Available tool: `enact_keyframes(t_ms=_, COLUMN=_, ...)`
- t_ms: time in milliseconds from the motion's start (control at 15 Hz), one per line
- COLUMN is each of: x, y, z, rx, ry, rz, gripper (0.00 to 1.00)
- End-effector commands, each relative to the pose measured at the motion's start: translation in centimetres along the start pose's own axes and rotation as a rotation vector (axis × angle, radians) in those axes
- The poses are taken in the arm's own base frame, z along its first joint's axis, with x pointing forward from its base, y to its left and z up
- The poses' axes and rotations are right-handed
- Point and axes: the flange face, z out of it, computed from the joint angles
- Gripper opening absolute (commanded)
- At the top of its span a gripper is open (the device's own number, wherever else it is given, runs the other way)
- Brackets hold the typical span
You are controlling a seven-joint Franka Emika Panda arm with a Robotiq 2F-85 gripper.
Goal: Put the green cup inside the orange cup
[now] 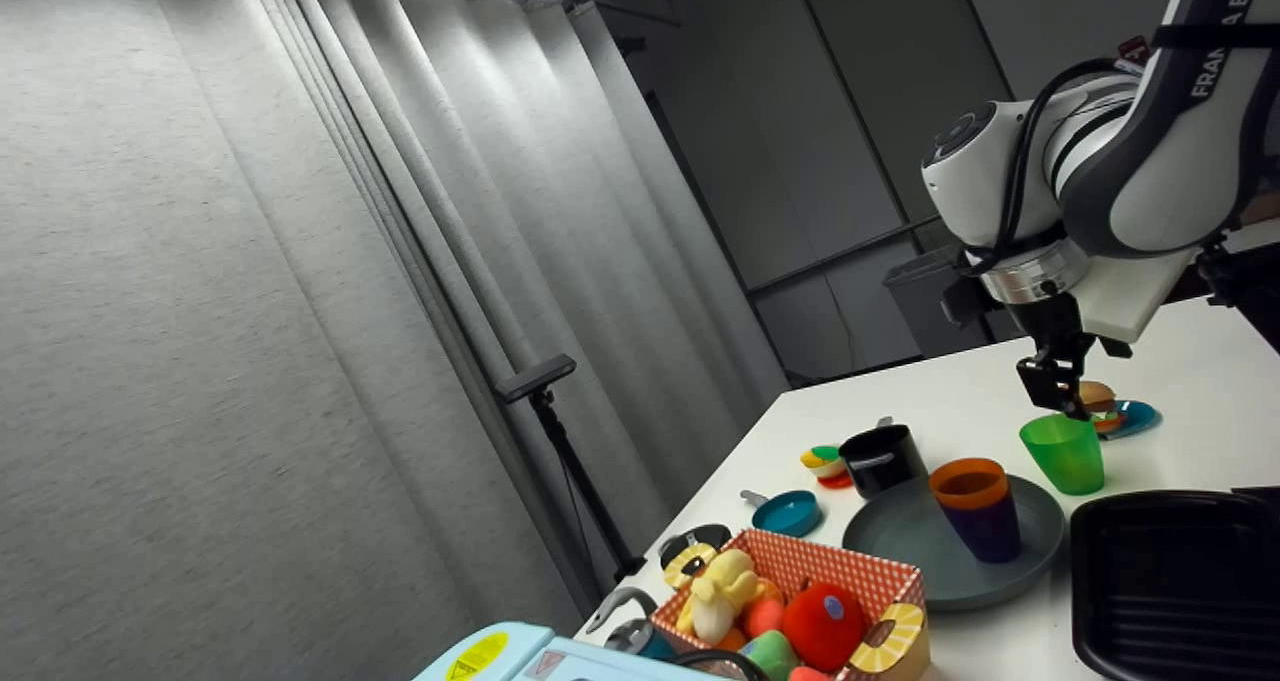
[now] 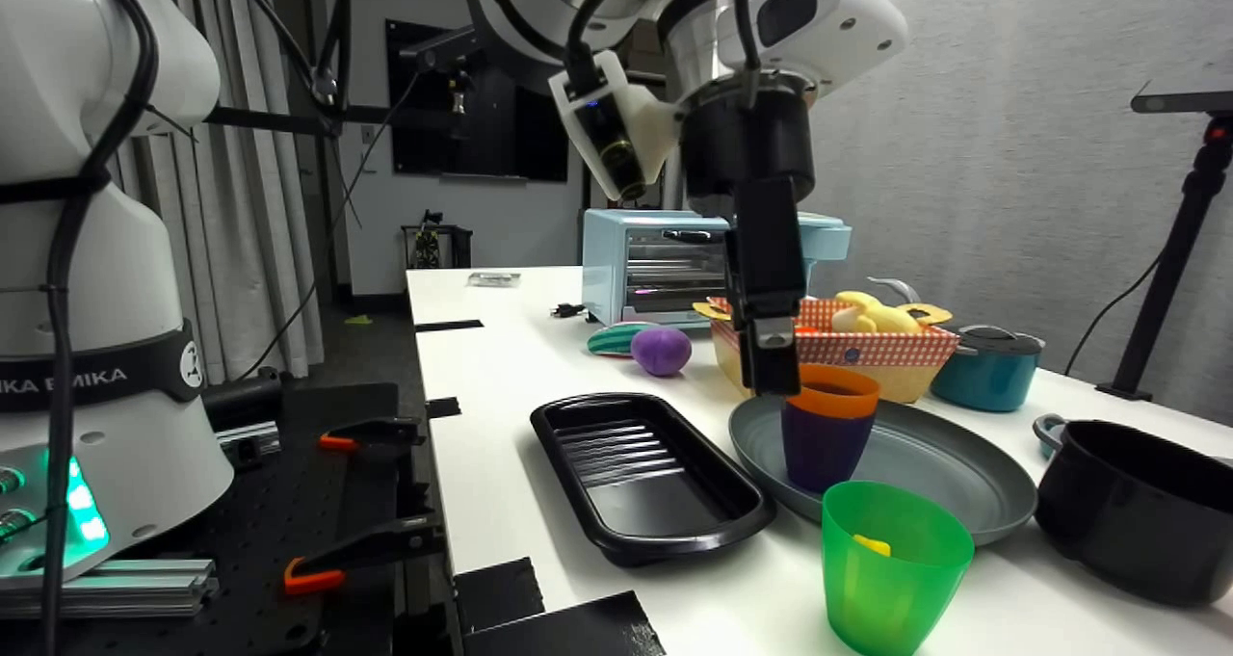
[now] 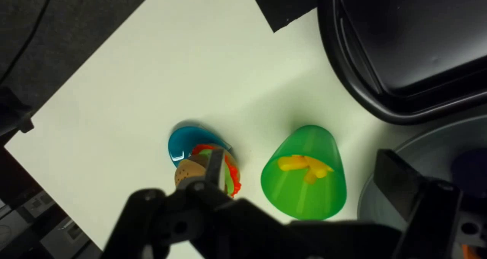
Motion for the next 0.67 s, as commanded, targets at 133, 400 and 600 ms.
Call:
enact_keyframes(t_ms=133, x=4.1, y=1.5, z=2.8, rx=-0.046, ry=0.037, rz=0.111, gripper=1.00)
enact_keyframes(t_ms=400, x=5.5, y=2.2, z=4.8, rx=-0.064, ry=0.021, rz=0.178, gripper=1.00)
enact_keyframes(t_ms=600, x=6.0, y=2.1, z=6.2, rx=-0.073, ry=0.005, rz=0.212, gripper=1.00)
